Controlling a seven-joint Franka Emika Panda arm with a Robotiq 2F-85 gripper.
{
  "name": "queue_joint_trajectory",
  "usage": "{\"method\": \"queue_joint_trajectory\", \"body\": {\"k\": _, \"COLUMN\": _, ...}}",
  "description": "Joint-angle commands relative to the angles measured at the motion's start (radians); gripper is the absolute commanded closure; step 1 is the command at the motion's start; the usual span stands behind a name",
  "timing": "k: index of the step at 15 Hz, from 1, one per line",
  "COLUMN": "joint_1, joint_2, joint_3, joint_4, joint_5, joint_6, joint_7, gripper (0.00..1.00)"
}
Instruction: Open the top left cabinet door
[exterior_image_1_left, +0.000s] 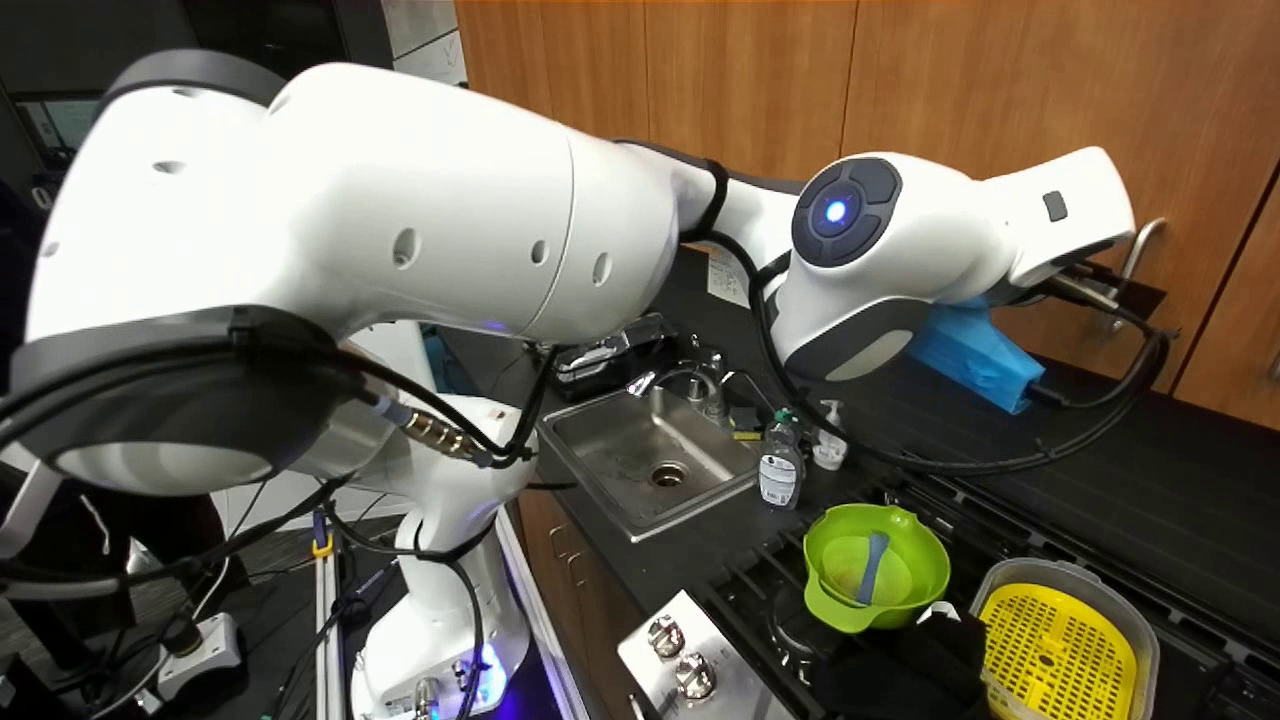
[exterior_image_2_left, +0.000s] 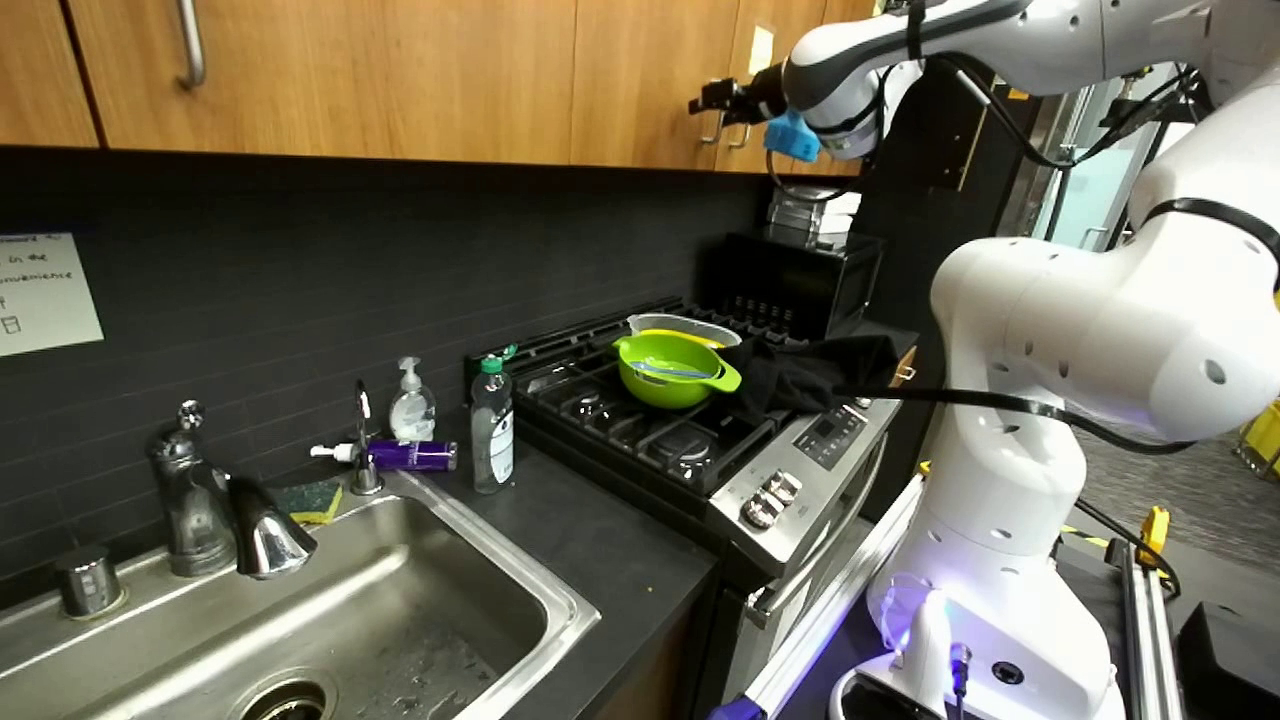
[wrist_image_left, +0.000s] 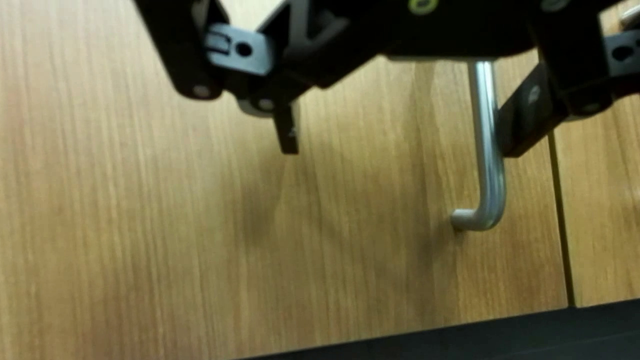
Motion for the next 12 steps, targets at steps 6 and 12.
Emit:
{"method": "queue_joint_trajectory", "body": {"k": 6, "joint_1": 0.060, "joint_2": 0.001, "joint_3": -0.061, "joint_4": 0.052, "joint_5": -0.028, "joint_6": -0.032, "joint_7": 0.001, "gripper": 0.09}}
{"method": "queue_joint_trajectory", "body": {"k": 12, "joint_1": 0.075, "joint_2": -0.018, "joint_3": -0.080, "joint_4": 0.060, "joint_5": -0.042, "joint_6": -0.059, "joint_7": -0.009, "gripper": 0.58}}
